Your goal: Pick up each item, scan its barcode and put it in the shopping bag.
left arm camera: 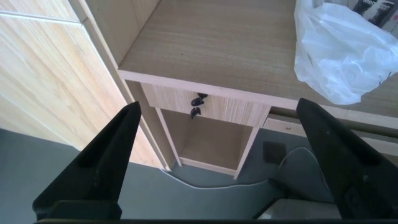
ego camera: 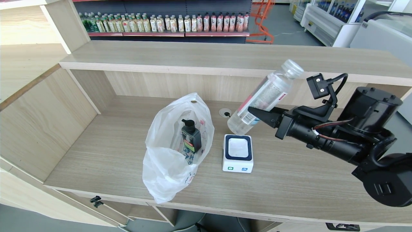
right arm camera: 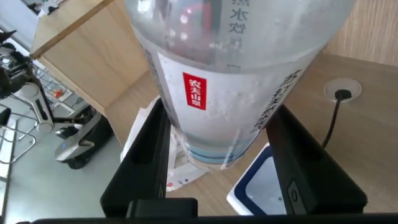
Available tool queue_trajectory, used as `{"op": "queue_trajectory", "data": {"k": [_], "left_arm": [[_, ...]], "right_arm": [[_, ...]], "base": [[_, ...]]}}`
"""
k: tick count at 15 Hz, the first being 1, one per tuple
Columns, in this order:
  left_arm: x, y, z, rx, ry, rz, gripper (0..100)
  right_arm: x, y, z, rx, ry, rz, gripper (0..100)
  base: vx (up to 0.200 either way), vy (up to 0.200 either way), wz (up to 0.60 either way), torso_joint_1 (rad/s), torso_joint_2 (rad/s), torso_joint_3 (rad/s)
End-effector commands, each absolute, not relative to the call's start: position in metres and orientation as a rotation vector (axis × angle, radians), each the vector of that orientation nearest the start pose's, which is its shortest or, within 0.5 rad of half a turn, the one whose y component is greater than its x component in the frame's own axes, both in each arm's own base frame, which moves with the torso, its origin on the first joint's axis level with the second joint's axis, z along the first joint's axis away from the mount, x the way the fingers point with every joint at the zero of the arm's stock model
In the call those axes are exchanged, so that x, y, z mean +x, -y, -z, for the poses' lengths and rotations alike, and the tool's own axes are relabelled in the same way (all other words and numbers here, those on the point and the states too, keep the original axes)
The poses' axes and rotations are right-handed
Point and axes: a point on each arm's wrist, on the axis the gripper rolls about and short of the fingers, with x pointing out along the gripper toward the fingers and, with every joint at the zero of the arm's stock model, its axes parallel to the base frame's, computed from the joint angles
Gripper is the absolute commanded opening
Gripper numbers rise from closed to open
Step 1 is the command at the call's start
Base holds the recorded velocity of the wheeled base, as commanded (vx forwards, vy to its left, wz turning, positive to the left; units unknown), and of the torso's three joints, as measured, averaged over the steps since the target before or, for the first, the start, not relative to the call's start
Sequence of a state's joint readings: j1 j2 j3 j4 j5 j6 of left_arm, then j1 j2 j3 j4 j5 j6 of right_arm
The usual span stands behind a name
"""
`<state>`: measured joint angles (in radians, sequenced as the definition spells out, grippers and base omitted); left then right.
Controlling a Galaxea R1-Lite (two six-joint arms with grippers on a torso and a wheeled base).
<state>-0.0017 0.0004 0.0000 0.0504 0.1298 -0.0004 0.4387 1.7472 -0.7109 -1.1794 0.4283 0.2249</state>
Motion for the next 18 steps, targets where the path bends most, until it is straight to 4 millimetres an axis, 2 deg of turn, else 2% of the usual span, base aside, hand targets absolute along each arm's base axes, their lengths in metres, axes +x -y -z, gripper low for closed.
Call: {"op": "queue_trajectory", "data": {"k": [1,3,7,13,15,18], "left_arm": [[-0.023,-0.003,-0.07,0.002,-0.05,-0.13,100],[-0.023,-0.003,-0.07,0.002,-0.049,-0.129,100],[-0.023,-0.003,-0.07,0.002,-0.05,-0.129,100],[-0.023,-0.003,-0.07,0.002,-0.05,-0.129,100],[-0.023,-0.003,-0.07,0.002,-0.05,-0.129,100],[-0.023,-0.003,-0.07,0.002,-0.049,-0.129,100]], "right_arm": [[0.271,-0.141,-0.192,0.226,0.021,-0.887,0],[0.267,-0.145,-0.186,0.236,-0.007,-0.886,0],[0.261,-0.156,-0.167,0.243,-0.082,-0.876,0],[0.269,-0.17,-0.139,0.222,-0.148,-0.837,0],[0.27,-0.172,-0.136,0.221,-0.133,-0.84,0],[0.27,-0.179,-0.125,0.119,-0.121,-0.85,0]], "base": [[0.0,0.2,0.0,-0.007,-0.01,0.002],[0.0,0.2,0.0,0.022,0.01,0.002],[0.0,0.0,0.0,0.0,0.0,0.0],[0.0,0.0,0.0,0.0,0.0,0.0],[0.0,0.0,0.0,0.0,0.0,0.0],[0.0,0.0,0.0,0.0,0.0,0.0]]}}
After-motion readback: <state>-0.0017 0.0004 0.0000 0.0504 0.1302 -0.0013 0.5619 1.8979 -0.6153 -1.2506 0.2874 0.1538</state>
